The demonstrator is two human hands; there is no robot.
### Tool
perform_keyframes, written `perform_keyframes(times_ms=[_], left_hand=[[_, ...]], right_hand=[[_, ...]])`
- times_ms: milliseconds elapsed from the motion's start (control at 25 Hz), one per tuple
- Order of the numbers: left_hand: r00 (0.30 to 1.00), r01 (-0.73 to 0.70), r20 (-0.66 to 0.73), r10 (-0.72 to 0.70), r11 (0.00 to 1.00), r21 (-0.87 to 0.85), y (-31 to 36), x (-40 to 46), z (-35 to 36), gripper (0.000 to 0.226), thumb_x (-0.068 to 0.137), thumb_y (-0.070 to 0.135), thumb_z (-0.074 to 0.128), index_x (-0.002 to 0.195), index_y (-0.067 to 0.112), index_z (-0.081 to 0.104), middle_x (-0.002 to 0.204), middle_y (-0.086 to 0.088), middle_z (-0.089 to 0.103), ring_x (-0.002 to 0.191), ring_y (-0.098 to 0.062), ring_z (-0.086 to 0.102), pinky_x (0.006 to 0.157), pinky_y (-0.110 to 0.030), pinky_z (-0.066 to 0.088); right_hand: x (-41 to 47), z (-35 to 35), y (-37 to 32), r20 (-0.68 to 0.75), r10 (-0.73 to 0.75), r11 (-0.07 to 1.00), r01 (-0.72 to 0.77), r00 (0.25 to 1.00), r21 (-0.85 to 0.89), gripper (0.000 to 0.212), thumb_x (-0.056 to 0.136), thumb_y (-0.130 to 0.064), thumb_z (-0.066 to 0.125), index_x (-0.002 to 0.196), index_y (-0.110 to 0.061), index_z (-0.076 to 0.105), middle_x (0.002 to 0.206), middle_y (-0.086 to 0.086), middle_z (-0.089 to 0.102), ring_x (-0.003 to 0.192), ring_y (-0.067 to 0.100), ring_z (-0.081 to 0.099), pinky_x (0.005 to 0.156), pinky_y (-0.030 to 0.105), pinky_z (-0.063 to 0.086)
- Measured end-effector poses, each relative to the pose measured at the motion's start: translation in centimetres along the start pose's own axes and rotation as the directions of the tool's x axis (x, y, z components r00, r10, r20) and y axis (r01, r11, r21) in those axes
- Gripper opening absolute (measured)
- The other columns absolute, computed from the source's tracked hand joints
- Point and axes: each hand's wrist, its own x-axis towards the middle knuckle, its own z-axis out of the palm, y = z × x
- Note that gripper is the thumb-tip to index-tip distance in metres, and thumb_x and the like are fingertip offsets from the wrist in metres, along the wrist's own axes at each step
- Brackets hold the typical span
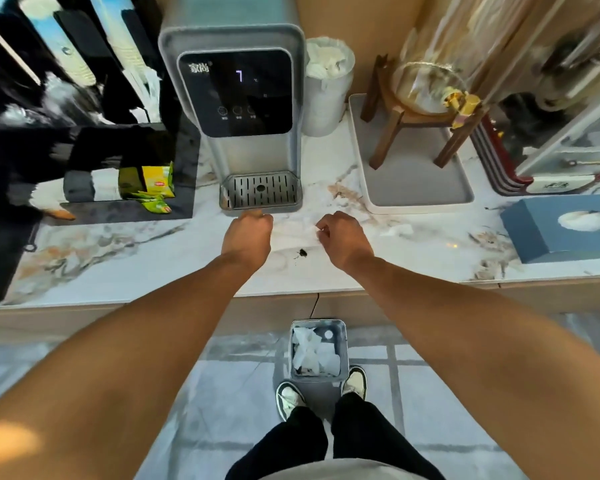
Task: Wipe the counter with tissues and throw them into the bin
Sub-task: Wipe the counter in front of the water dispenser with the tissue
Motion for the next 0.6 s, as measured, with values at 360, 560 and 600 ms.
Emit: perform_keyframes(times_ms=[360, 560, 600], left_hand=[[0.997, -0.055, 0.06, 0.053, 0.998, 0.037, -1.5, 1.8, 5.4, 0.021, 0.086, -0.009, 0.049, 0.097, 0.002, 0.063, 0.106, -0.017, 0.056, 0.101, -0.035, 0.052, 0.088, -0.044, 0.048], [0.999, 0.04, 0.011, -0.039, 0.998, -0.038, -1.3, 2.2, 6.9, 0.017, 0.096, 0.007, 0.052, 0.104, 0.004, 0.068, 0.109, -0.016, 0.057, 0.104, -0.037, 0.052, 0.087, -0.047, 0.046], [0.999, 0.043, 0.013, -0.042, 0.998, -0.042, -1.3, 2.2, 7.0, 0.018, 0.096, 0.009, 0.052, 0.104, 0.004, 0.068, 0.11, -0.016, 0.057, 0.105, -0.037, 0.052, 0.088, -0.047, 0.046]], right_hand=[[2.3, 4.2, 2.4, -0.043, -0.034, 0.999, 0.032, 0.998, -0.044, 0.023, 0.098, -0.008, 0.05, 0.115, -0.005, 0.065, 0.114, 0.016, 0.058, 0.096, 0.034, 0.061, 0.083, 0.03, 0.044], [2.7, 5.0, 3.3, -0.056, -0.053, 0.998, 0.051, 0.997, -0.044, 0.02, 0.097, -0.007, 0.05, 0.109, -0.002, 0.065, 0.109, 0.018, 0.058, 0.094, 0.035, 0.059, 0.08, 0.031, 0.041], [2.7, 5.1, 3.3, -0.055, -0.042, 0.999, 0.04, 0.998, -0.037, 0.02, 0.097, -0.008, 0.051, 0.109, -0.003, 0.065, 0.109, 0.018, 0.058, 0.094, 0.034, 0.059, 0.08, 0.032, 0.042]])
